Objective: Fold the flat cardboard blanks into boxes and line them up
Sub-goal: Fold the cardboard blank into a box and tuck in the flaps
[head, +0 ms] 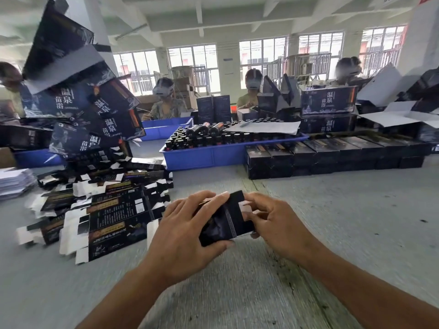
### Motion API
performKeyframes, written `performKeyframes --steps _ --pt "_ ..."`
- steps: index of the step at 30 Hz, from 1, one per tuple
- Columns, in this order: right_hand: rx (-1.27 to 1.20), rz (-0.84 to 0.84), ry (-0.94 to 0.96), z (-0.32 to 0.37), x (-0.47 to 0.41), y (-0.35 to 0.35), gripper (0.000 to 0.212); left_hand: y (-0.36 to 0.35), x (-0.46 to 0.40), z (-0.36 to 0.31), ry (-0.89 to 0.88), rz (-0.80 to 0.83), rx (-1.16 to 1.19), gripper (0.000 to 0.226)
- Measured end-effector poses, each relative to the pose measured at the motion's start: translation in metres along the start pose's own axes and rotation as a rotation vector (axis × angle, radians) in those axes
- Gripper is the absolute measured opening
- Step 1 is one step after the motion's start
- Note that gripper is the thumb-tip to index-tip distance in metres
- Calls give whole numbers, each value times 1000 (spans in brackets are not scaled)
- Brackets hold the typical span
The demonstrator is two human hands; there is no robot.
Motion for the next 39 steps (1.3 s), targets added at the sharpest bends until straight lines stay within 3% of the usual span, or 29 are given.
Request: performKeyframes --steps 4,9,15,20,25,33,39 --pt "5 -65 46 2 1 2 38 -1 -2 -6 -116 10 -122 68" --pt "-6 -109 102 6 5 2 44 -4 -1 -4 -110 75 -177 58" --pt "81 -177 134 8 7 1 43 1 -1 -5 -84 60 -120 57" --pt "161 -214 166 14 10 2 56 1 0 -5 -86 52 -87 65" --pt "319 -238 268 20 13 0 28 2 0 -6 -96 35 -71 57" --pt "339 -215 289 25 12 0 28 0 -1 -5 -83 32 -60 64" --pt "321 40 182 19 13 -11 71 3 0 4 -37 24 -27 55"
Point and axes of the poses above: each hand's wrist, its own x-axis away from the middle knuckle, its own y-axis out of the back of the hand, z = x × y, the point moved 6 cm from there along -x, towards the middle knuckle, and after that the axes turned 6 degrees about -y, right-handed, at the moved point
